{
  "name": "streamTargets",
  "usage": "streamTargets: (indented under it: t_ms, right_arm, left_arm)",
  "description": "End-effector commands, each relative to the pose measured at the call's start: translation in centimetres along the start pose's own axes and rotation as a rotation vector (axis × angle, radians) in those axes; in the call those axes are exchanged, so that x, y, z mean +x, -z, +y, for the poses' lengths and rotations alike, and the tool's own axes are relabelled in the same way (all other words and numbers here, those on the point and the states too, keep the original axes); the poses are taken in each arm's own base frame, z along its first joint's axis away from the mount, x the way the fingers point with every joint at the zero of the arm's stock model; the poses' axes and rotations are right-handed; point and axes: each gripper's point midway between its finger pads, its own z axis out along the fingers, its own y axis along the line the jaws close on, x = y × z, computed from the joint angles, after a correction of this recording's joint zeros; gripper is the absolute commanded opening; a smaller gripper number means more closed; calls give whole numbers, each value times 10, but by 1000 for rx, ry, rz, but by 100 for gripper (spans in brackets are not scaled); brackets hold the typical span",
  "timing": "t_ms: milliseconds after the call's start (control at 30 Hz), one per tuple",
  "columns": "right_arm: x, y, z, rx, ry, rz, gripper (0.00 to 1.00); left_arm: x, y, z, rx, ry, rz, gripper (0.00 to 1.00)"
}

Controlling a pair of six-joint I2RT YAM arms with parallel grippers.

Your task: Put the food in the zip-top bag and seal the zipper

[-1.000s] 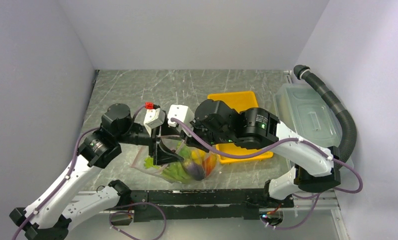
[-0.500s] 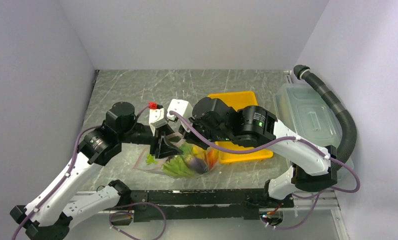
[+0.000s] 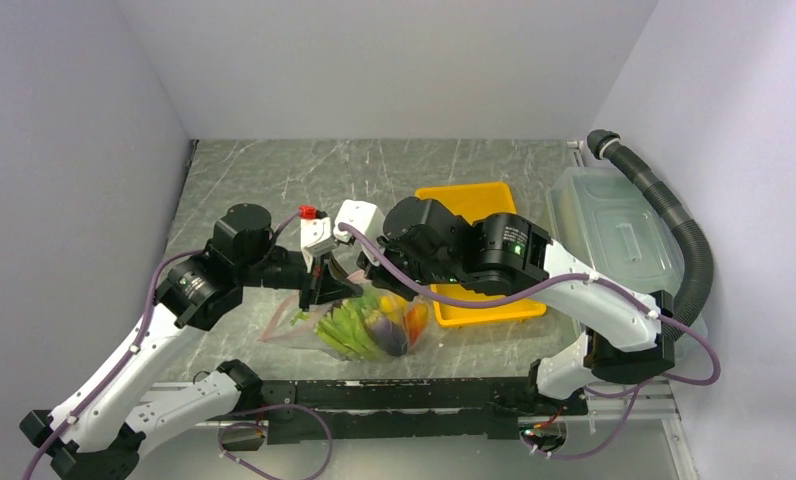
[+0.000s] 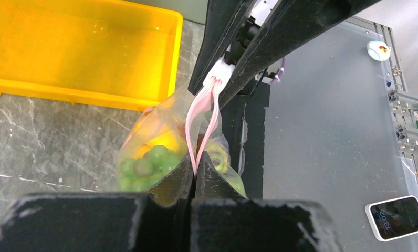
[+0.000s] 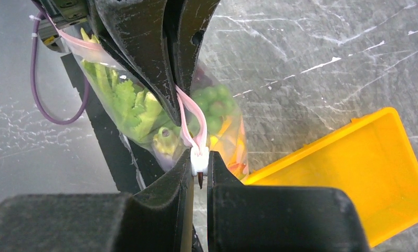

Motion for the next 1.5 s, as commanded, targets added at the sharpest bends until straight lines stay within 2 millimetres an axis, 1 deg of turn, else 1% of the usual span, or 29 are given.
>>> streamTargets:
  t_ms: [0, 33, 100, 133, 167, 233, 267, 300, 400, 500, 600, 733, 767, 1100, 1267, 1400, 1467]
  right_arm:
    - [-28, 22, -8, 27, -42, -167, 0]
    - [-27, 23, -7, 23, -39, -170, 0]
    - [-24, 25, -7, 16, -31, -182, 5]
    - [-23, 26, -6, 10, -27, -192, 11]
    - [-24, 29, -5, 5, -26, -215, 21]
    - [-23, 34, -3, -11, -15, -248, 32]
    - [-22, 36, -2, -16, -13, -266, 39]
    - [-22, 39, -1, -22, -5, -286, 43]
    - [-16, 45, 3, -47, 22, -334, 52]
    - [-11, 49, 13, -106, 58, -379, 56]
    - [-6, 49, 19, -139, 78, -408, 58]
    - [-6, 49, 29, -191, 100, -458, 60]
    - [-5, 48, 31, -202, 102, -464, 61]
    - [-16, 36, 34, -204, 106, -524, 61]
    - [-19, 30, 40, -240, 120, -510, 55]
    - [-18, 25, 44, -260, 124, -503, 47]
    - [-19, 24, 45, -266, 125, -503, 41]
  left_arm:
    - [-16, 7, -18, 72, -80, -38, 0]
    - [-16, 7, -20, 80, -81, -39, 0]
    - [-19, 8, -24, 103, -89, -44, 0]
    - [-20, 8, -26, 115, -92, -49, 0]
    - [-22, 8, -29, 128, -95, -53, 0]
    - [-24, 9, -33, 153, -99, -60, 0]
    - [-25, 9, -35, 163, -102, -65, 0]
    - [-26, 9, -37, 173, -105, -69, 0]
    - [-30, 11, -43, 209, -110, -82, 0]
    - [-33, 11, -47, 227, -109, -87, 0]
    - [-36, 13, -51, 249, -106, -97, 0]
    - [-40, 13, -54, 265, -112, -111, 0]
    - [-41, 14, -56, 270, -90, -113, 0]
    - [-43, 12, -58, 301, -87, -116, 0]
    - [-45, 14, -60, 300, -97, -123, 0]
    - [-46, 17, -62, 300, -108, -130, 0]
    - [-47, 17, -64, 304, -107, -133, 0]
